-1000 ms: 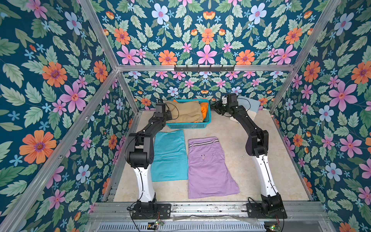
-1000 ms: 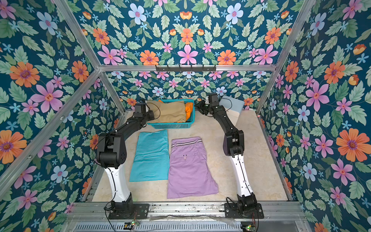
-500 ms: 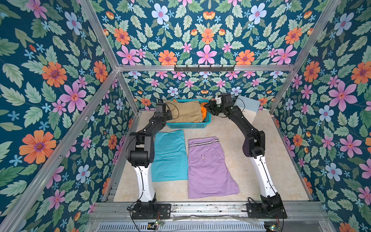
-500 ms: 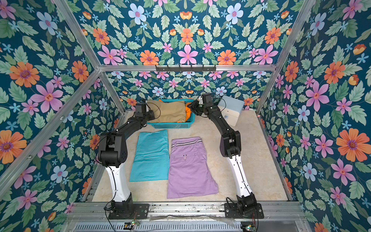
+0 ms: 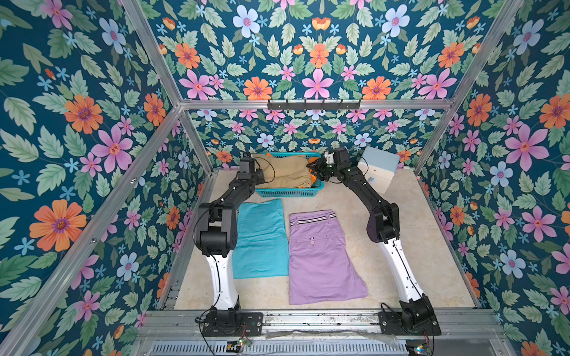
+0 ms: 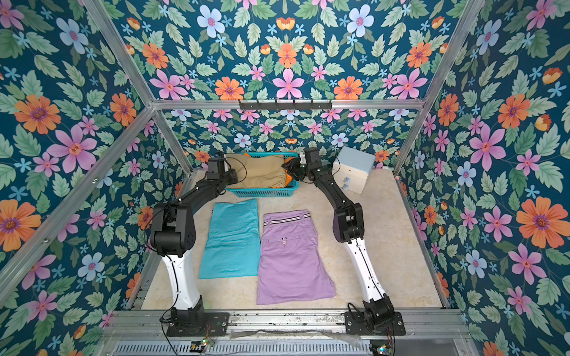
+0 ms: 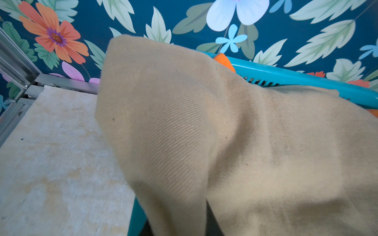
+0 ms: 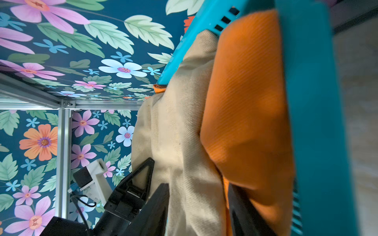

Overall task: Put the folded long pants in the basket
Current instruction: Adjust the long pant in the basket.

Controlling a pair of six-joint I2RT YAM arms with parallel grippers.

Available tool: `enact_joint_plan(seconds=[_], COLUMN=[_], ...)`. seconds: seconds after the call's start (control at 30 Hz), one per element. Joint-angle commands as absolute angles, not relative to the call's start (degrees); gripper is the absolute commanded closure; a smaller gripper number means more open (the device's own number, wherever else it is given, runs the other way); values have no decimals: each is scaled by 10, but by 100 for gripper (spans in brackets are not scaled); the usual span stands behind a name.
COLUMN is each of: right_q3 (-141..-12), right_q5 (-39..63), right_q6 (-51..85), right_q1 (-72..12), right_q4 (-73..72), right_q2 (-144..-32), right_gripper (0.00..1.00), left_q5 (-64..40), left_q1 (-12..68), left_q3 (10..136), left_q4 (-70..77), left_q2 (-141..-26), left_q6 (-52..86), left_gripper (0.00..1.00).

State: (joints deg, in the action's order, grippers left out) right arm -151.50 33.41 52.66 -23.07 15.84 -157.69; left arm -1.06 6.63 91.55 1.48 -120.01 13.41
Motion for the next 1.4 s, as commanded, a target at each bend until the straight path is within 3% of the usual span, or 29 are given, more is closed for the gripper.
enact_joint_plan(seconds=[0.0, 0.2, 0.23, 0.3, 0.4, 0.63, 1.13, 1.3, 1.37], right_q3=[-1524, -1524, -1525, -1524, -1536, -1531, -1423, -1401, -1409], right_q5=[344, 346, 341, 333, 311, 230, 217, 213, 217], right_q6=[534, 540, 534, 523, 492, 411, 397, 391, 389], right_q1=[-240, -248, -248, -249, -247, -240, -229, -228, -227], right_q4=[169, 169, 174, 177, 200, 255, 270, 248, 244], right_q2=[-1592, -1597, -1595, -1587, -1570, -1497, -1485, -1466, -1463], right_gripper=[50, 59, 64, 86, 100, 100, 100, 100, 100], left_q5=[-15, -13, -13, -13, -13, -25, -36, -40, -41], left_q1=[66, 66, 66, 66, 66, 65, 65, 65, 64], left_q3=[915, 916, 916, 916, 915, 917, 930, 961, 965], left_q4=[12, 11, 11, 10, 9, 9, -15, -53, -55], left_q2=[-1202, -1201, -1200, -1200, -1194, -1170, -1219, -1236, -1226], left_q6=[140, 138, 138, 139, 139, 134, 144, 150, 152], left_gripper=[100, 100, 100, 100, 100, 100, 100, 97, 90])
